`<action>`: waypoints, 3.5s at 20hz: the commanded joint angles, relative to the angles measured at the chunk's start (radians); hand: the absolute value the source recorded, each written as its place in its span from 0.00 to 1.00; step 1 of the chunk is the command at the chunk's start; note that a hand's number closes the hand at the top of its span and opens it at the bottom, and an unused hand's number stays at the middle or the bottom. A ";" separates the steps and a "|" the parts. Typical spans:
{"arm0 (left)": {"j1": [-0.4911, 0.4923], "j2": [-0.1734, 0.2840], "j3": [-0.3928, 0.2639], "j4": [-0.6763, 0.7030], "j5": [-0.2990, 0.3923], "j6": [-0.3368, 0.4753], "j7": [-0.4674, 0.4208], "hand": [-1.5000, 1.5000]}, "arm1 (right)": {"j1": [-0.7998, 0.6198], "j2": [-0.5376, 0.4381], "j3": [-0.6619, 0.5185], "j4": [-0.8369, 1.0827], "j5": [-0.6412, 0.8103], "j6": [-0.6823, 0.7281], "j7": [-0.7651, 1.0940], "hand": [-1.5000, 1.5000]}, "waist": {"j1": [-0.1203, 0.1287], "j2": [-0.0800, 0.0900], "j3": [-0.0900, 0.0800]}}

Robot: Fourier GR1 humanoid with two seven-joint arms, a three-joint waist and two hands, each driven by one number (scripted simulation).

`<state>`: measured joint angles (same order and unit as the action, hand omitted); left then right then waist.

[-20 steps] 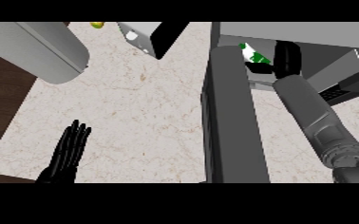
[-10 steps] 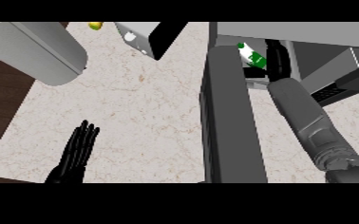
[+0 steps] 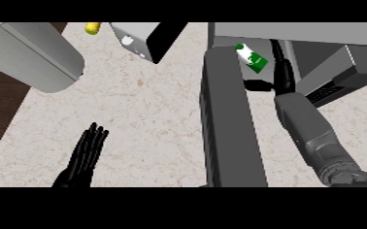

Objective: Pick up the milk, place it into the microwave and close the microwave

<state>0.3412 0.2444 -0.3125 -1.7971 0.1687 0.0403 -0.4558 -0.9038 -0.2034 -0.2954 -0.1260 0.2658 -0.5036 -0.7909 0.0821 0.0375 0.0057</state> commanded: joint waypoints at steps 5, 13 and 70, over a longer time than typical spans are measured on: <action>0.022 -0.031 -0.043 0.032 -0.054 0.016 -0.053 0.00 | 0.097 0.003 -0.049 0.007 -0.050 0.105 -0.099 0.00 | -0.023 -0.014 -0.002; -0.056 -0.040 -0.037 0.020 -0.054 0.024 0.060 0.00 | 0.211 0.010 -0.078 -0.004 -0.098 0.341 -0.219 0.00 | -0.049 -0.022 -0.002; -0.895 -0.244 -0.682 0.782 0.036 0.383 0.257 1.00 | 1.148 -0.081 0.127 -1.453 -0.577 1.022 0.191 0.00 | -0.244 -0.017 -0.011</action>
<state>-0.4793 0.0092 -0.9603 -1.0238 0.1285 0.3638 -0.2363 0.2224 -0.2703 -0.1876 -1.5440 -0.3086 0.4763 -0.5993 -0.1215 0.0149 -0.0051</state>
